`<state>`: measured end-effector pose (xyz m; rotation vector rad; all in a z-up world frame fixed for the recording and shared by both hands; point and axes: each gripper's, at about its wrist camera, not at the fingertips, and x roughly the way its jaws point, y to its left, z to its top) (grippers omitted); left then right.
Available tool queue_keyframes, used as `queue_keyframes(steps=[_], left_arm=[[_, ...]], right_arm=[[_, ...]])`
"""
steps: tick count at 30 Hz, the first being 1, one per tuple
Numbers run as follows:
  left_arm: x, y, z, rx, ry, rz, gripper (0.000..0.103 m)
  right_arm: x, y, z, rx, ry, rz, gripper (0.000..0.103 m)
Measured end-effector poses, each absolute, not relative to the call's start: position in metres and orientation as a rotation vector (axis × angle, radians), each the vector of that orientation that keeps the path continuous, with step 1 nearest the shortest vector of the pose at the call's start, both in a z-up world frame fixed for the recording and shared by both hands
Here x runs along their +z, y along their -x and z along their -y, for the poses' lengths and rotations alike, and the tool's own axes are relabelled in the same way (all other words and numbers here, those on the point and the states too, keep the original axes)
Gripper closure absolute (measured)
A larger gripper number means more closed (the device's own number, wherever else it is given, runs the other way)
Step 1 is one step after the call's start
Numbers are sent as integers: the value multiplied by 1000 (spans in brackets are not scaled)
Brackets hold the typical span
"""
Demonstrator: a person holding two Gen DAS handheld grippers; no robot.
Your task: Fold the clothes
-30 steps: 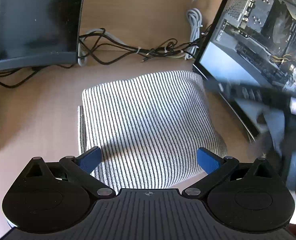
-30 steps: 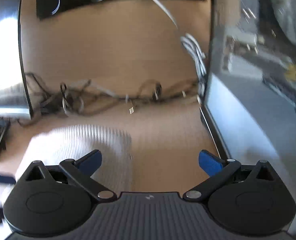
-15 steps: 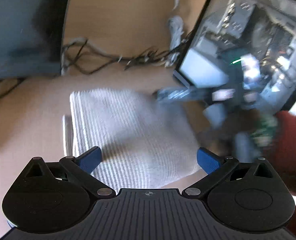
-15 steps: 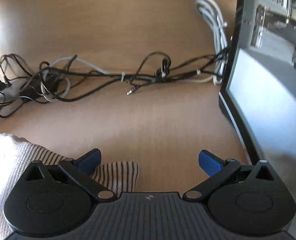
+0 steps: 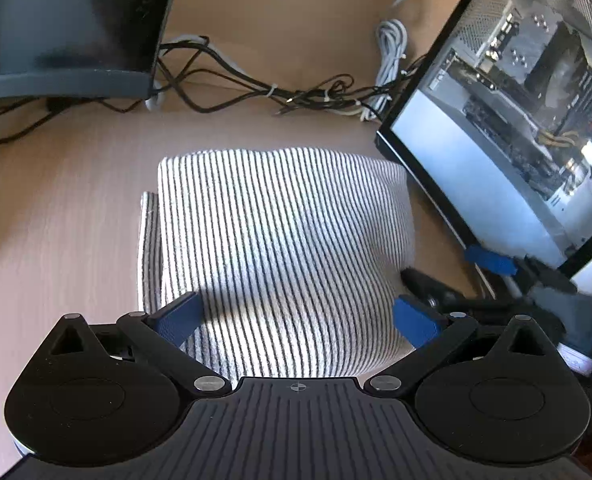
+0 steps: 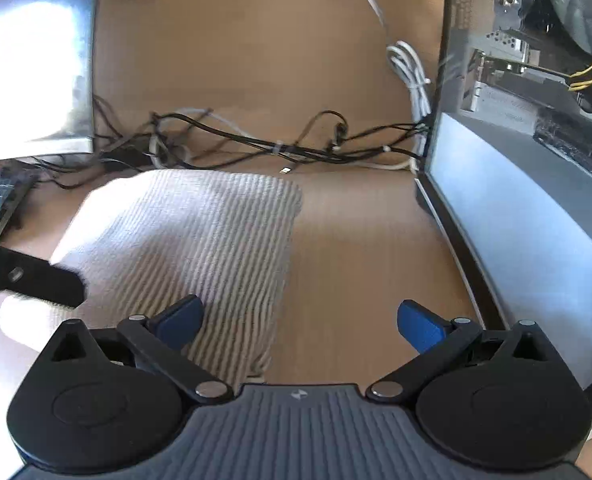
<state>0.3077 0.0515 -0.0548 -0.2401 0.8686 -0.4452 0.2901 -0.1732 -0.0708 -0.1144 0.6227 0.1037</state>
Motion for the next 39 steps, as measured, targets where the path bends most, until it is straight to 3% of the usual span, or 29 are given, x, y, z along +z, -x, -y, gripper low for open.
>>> queue_keyframes(steps=[6, 16, 26, 39], left_arm=[[-48, -299, -56, -437, 222, -855, 0], [-22, -257, -84, -306, 209, -666, 0], [-57, -263, -64, -324, 127, -847, 0], [-68, -284, -58, -254, 42, -822, 0]], right_arm=[[-67, -292, 187, 84, 14, -640, 0], [-43, -257, 181, 205, -95, -594, 0], [-67, -254, 143, 145, -42, -703, 0], [-74, -285, 146, 171, -42, -699, 0]])
